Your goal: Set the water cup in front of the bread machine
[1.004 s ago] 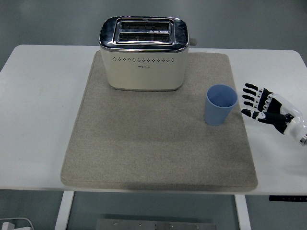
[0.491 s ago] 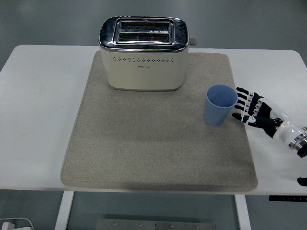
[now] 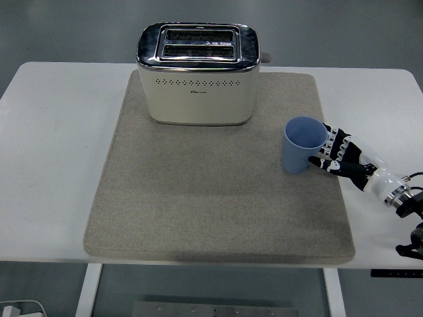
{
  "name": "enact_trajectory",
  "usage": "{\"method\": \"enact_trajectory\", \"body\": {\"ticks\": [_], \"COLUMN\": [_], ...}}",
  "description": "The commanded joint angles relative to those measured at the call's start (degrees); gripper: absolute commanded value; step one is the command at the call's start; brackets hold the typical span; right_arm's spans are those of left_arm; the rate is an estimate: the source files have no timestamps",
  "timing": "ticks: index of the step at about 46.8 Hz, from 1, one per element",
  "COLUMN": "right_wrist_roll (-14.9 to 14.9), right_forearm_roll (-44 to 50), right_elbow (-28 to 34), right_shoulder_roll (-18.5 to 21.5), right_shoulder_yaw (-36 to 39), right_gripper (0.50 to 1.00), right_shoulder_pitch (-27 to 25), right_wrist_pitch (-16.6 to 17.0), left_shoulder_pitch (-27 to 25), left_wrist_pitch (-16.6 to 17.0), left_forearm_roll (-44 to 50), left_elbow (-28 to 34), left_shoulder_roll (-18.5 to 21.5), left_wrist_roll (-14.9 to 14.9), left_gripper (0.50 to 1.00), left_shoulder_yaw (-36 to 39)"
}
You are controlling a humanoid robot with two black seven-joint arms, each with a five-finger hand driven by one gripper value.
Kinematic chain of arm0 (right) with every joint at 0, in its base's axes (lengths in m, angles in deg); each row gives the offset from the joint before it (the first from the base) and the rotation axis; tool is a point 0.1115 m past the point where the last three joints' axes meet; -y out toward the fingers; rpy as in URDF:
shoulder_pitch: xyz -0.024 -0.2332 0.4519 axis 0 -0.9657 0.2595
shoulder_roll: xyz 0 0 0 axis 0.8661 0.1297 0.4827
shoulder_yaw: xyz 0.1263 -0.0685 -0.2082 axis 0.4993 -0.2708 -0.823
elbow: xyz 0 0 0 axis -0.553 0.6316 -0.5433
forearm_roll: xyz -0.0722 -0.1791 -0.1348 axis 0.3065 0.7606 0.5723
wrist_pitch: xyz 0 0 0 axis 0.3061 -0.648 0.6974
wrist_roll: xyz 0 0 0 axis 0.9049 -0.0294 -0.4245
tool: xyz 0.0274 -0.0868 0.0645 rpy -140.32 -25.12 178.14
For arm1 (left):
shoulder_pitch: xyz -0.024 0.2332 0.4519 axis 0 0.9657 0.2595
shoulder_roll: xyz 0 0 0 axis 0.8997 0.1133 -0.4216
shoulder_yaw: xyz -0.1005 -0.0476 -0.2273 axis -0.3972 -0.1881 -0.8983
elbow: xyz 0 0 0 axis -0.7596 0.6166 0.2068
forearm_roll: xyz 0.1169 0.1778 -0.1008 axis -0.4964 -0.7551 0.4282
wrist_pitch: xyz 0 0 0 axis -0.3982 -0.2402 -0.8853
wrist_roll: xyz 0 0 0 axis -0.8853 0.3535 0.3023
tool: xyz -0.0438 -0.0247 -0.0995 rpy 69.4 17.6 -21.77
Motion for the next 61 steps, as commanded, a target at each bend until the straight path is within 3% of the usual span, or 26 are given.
{"method": "enact_trajectory", "body": {"ticks": [1,43,61], "right_wrist_roll": [0.01,-1.49,-1.57], "right_forearm_roll": [0.0,0.0,0.09], "right_elbow": [0.0,1.31,4.3], "right_shoulder_roll": [0.23,5.33,10.25], "right_shoulder_yaw": [0.0,0.0,0.0], "right_gripper": [0.924,0.928,0.928], "right_shoulder_pitch": [-0.02,-0.37,-0.19], "right_wrist_pitch": [0.01,-0.08,-0.08], "left_shoulder_pitch": [0.0,0.61,0.97], "left_wrist_pitch": [0.0,0.0,0.0], "left_forearm_roll": [0.0,0.0,0.0], "left_elbow": [0.0,0.61,0.61], "left_shoulder_roll": [0.0,0.0,0.0], "left_wrist_roll": [0.0,0.0,0.0], "left_gripper": [1.0,1.0,1.0], "left_shoulder_yaw": [0.0,0.0,0.0]}}
